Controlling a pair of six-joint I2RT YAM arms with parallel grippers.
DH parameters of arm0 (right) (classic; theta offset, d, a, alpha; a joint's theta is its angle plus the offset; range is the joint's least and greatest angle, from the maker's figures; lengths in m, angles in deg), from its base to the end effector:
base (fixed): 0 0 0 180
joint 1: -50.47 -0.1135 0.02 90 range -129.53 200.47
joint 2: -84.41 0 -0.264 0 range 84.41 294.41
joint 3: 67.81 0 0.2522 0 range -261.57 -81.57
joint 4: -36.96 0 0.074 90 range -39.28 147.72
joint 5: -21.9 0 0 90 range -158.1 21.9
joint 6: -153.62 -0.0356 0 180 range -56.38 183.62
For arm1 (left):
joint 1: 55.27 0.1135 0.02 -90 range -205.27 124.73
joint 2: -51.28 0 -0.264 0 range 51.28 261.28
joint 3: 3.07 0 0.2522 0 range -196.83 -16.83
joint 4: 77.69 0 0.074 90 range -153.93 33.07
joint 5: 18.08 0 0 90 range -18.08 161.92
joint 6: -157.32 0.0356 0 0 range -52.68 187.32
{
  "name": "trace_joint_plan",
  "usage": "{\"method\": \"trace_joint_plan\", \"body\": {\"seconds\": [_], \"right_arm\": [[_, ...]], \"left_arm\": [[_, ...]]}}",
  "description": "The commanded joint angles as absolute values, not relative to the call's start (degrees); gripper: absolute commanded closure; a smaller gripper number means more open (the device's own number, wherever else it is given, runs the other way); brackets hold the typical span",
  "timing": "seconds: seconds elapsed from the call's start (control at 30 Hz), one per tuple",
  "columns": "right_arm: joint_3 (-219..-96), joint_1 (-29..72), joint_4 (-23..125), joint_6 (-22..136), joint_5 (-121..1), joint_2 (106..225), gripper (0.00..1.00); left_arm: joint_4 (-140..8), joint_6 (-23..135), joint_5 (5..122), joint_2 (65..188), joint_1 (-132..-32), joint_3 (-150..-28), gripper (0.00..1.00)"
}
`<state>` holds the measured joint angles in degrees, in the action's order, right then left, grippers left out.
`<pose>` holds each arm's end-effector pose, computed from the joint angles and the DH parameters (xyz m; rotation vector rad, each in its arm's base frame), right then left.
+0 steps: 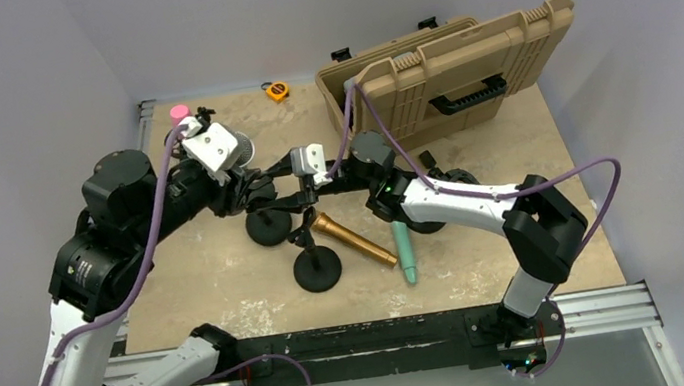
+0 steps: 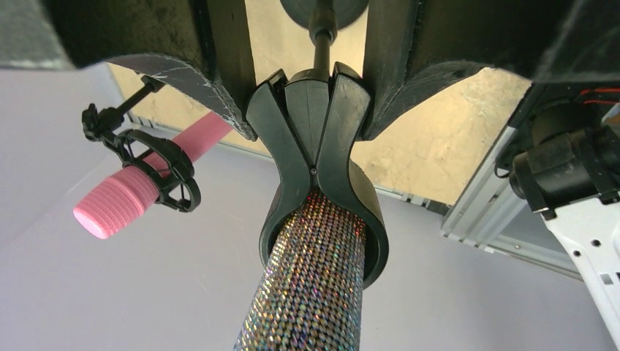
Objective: Remove the microphone from the stand
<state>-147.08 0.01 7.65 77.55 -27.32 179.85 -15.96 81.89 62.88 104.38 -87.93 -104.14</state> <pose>0.2275 0.3121 0.3290 -1.2401 0.7963 0.9982 0.1118 -0.0783 0.4860 0.8323 1.6220 -0.3665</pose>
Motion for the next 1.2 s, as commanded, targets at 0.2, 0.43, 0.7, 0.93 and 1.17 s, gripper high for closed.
{"method": "trace_joint_plan", "body": {"seconds": [0.2, 0.43, 0.7, 0.93, 1.17], "right_arm": [[-150.2, 0.5, 5.2, 78.0, -32.4, 182.3, 1.00], [-151.4, -0.2, 6.5, 77.7, -34.0, 182.1, 1.00], [-150.0, -0.3, 7.2, 79.3, -34.0, 180.9, 1.00], [-150.6, -0.2, 9.6, 80.5, -31.6, 182.4, 0.77], [-149.1, -0.2, 8.9, 80.6, -30.7, 181.4, 0.40]], "left_arm": [[-29.4, 67.9, 50.8, 99.5, -88.5, -118.1, 1.00], [-27.5, 65.3, 48.2, 103.5, -88.5, -119.5, 1.00], [-25.6, 69.6, 48.8, 104.4, -88.5, -108.7, 1.00], [-25.0, 74.5, 49.3, 102.3, -88.5, -99.7, 1.00], [-25.0, 75.9, 50.6, 102.0, -88.4, -98.9, 1.00]]}}
